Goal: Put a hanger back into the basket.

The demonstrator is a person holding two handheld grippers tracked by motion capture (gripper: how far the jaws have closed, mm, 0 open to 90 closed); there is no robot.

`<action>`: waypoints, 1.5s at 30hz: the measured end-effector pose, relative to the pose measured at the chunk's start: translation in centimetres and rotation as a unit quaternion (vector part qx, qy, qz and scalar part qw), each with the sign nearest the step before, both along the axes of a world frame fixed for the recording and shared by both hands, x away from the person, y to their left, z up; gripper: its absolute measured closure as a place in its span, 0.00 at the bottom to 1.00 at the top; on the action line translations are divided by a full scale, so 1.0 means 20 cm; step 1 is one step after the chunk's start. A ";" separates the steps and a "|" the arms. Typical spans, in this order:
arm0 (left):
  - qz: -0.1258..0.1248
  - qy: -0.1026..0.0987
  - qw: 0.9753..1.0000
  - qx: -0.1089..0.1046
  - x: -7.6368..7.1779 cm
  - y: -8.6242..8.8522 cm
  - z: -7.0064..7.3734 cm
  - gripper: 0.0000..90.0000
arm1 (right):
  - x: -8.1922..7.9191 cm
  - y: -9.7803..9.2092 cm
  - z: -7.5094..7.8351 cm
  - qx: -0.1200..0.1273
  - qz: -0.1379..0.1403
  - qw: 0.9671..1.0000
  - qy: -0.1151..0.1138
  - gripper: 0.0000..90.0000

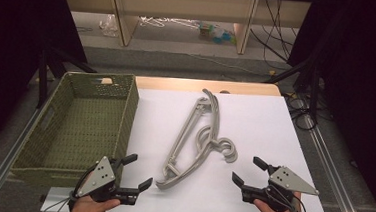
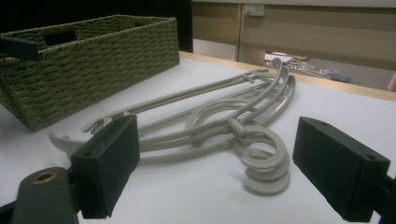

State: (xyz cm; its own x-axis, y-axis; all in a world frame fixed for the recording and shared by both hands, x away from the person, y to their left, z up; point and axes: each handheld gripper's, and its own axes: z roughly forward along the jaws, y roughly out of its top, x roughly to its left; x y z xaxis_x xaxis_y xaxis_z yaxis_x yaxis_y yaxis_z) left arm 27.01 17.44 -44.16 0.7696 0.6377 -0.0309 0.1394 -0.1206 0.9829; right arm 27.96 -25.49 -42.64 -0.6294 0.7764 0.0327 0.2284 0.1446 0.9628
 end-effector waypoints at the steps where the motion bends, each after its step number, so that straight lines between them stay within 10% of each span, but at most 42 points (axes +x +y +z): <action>1: 0.004 0.004 1.000 0.007 0.00 0.00 0.00 0.18 | 0.00 0.00 0.00 -0.004 -0.002 1.000 0.002 0.17; 12: -0.001 -0.002 1.000 0.015 0.00 -0.02 0.00 0.18 | 0.00 0.00 0.00 -0.008 -0.004 1.000 0.005 0.17; 30: -0.048 0.057 0.994 0.080 0.09 -0.29 0.05 0.22 | 0.01 -0.01 -0.01 -0.003 -0.011 1.000 0.002 0.17; 39: -0.068 0.117 0.979 0.153 0.23 -0.50 0.04 0.27 | 0.01 -0.01 -0.01 -0.006 -0.012 1.000 0.004 0.17; 41: -0.067 0.138 0.971 0.184 0.28 -0.54 0.04 0.29 | 0.01 0.00 -0.01 -0.002 -0.012 1.000 0.017 0.17; 42: -0.067 0.138 0.971 0.184 0.28 -0.54 0.04 0.29 | 0.00 0.00 -0.01 -0.002 -0.013 1.000 0.019 0.18; 43: -0.072 0.149 0.964 0.206 0.32 -0.57 0.03 0.29 | 0.01 0.00 -0.01 0.005 -0.006 1.000 0.021 0.18; 45: -0.069 0.153 0.963 0.210 0.34 -0.59 0.02 0.31 | 0.01 0.00 -0.01 0.004 -0.006 1.000 0.021 0.17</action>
